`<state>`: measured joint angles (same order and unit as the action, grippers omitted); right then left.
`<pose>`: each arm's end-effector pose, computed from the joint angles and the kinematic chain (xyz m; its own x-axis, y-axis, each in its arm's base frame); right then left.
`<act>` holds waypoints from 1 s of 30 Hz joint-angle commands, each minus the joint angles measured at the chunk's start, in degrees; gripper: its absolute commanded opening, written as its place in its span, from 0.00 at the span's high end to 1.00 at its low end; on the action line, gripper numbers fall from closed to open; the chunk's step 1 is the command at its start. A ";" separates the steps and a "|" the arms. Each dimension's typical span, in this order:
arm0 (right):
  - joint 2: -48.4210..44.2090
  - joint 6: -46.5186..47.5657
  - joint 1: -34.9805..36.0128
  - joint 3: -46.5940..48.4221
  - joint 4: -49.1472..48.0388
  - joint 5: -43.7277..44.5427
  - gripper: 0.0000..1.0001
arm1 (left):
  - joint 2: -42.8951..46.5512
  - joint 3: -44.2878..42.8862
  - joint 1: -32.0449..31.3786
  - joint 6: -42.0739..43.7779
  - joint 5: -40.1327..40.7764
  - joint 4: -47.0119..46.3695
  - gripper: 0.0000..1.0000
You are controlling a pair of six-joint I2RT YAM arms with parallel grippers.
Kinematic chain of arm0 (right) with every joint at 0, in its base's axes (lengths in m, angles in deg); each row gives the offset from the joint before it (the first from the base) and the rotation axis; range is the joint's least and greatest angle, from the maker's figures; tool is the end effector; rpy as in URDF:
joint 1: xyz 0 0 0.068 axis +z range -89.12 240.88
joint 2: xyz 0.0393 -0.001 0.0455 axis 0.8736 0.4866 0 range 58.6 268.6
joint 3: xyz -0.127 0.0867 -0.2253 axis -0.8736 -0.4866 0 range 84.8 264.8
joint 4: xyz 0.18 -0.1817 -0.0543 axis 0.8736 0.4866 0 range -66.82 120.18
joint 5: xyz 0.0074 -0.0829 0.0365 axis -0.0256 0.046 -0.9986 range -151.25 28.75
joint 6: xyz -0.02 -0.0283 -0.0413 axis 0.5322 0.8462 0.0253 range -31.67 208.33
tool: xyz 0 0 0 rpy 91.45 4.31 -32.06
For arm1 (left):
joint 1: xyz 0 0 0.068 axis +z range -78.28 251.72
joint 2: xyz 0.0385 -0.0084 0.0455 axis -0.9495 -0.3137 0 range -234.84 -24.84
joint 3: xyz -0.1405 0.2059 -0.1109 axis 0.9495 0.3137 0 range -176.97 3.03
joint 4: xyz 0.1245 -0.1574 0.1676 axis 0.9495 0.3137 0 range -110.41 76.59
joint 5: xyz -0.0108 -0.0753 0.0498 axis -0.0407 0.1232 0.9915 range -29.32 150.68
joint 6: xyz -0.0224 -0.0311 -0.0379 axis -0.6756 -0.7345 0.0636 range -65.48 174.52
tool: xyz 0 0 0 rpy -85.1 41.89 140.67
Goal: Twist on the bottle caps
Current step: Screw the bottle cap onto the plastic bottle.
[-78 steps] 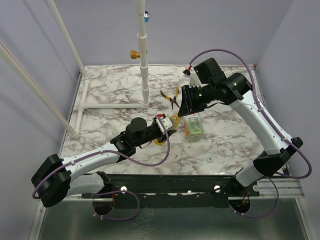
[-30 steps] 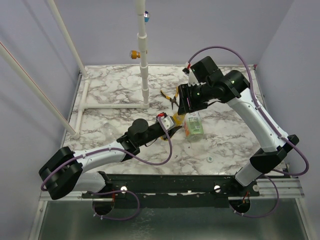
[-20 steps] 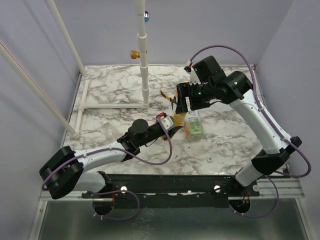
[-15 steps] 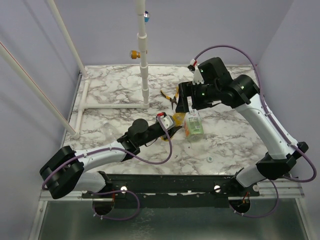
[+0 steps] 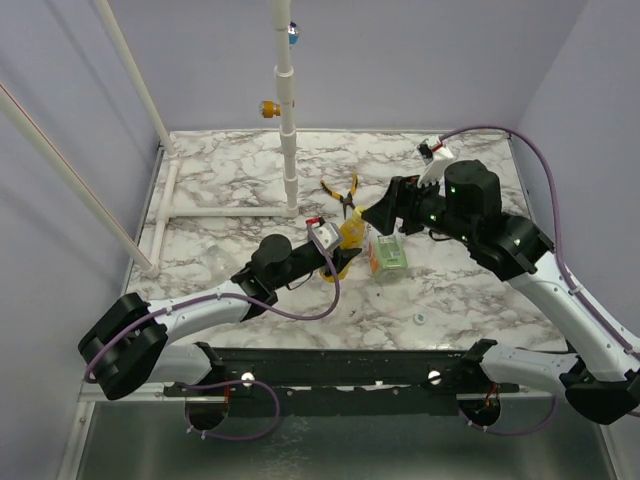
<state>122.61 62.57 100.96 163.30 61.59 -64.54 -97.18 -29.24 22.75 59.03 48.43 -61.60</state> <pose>0.1721 0.1475 0.4258 -0.5762 0.0824 -0.8132 -0.4802 0.7710 0.4183 0.1748 -0.2122 0.2555 0.0818 0.0232 -0.9964 0.8727 0.4812 0.0828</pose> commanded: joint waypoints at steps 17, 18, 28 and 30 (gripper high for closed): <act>-2.66 -0.59 0.64 -10.86 -25.26 6.19 0.41 | 1.41 0.62 3.04 -8.10 -3.04 -3.99 1.00; -2.70 -0.75 0.87 -11.30 -25.75 6.23 0.41 | 1.49 0.62 3.11 -8.19 -3.05 -3.99 1.00; -0.58 -1.19 3.76 -12.00 -26.37 8.38 0.38 | 1.76 0.57 3.57 -8.74 -3.58 -3.99 1.00; -0.41 -1.17 3.84 -12.13 -26.62 8.35 0.38 | 1.72 0.54 3.59 -8.73 -3.70 -3.99 1.00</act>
<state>121.56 61.77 104.11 152.00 36.63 -58.60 -96.94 -29.09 26.01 50.97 46.66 -63.66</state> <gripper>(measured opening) 0.619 0.453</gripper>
